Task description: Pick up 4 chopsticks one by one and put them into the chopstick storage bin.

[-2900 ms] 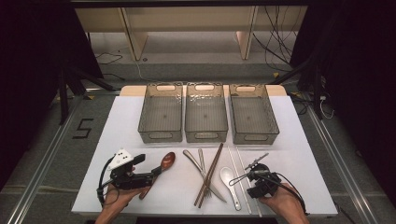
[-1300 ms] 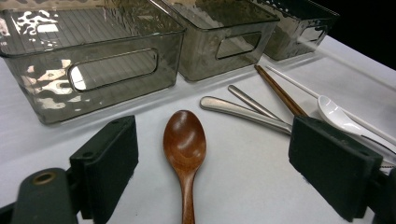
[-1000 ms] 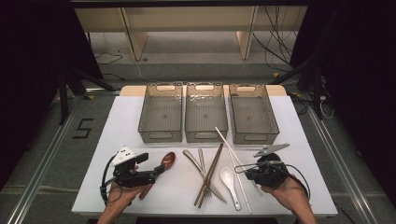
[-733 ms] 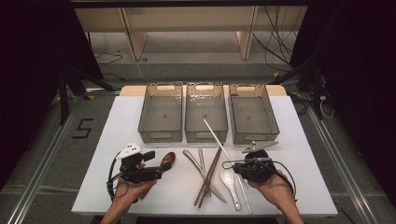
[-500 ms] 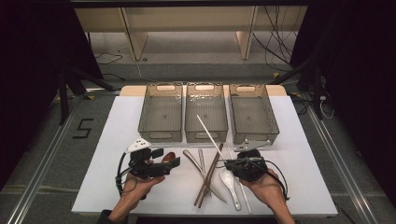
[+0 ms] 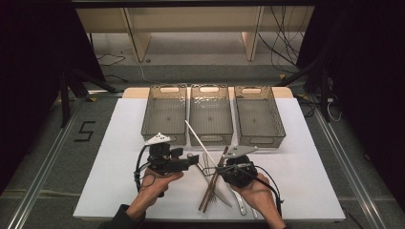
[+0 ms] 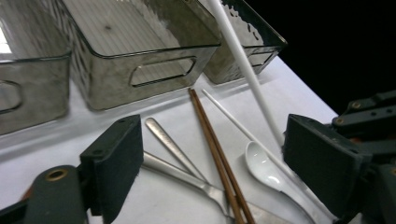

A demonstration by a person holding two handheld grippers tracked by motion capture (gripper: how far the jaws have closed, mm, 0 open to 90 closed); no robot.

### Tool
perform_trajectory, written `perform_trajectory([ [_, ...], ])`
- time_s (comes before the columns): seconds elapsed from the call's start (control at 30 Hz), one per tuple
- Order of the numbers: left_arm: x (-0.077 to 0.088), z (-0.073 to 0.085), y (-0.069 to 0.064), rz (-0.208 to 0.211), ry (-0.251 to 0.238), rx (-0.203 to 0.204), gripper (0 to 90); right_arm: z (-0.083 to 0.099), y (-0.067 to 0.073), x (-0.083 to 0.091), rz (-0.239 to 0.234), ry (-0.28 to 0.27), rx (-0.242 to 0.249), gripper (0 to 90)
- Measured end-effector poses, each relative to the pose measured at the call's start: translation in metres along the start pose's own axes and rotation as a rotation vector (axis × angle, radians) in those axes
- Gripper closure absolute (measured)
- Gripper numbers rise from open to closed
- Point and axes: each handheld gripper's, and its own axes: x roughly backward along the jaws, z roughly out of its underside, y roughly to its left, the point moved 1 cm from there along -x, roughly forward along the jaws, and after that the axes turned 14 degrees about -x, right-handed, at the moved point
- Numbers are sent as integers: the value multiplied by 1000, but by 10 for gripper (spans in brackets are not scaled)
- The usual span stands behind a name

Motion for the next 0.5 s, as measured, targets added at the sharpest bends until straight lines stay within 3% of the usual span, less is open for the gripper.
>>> perform_trajectory([
  [0.27,-11,-1,-3,62,-10,67,305,1,7,-5,-13,1,11,847],
  [0.4,-14,-2,-5,78,-8,74,359,1,9,-6,-17,-4,14,846],
  [0.5,-18,-2,-7,107,-10,96,460,1,11,-6,-22,-11,17,847],
])
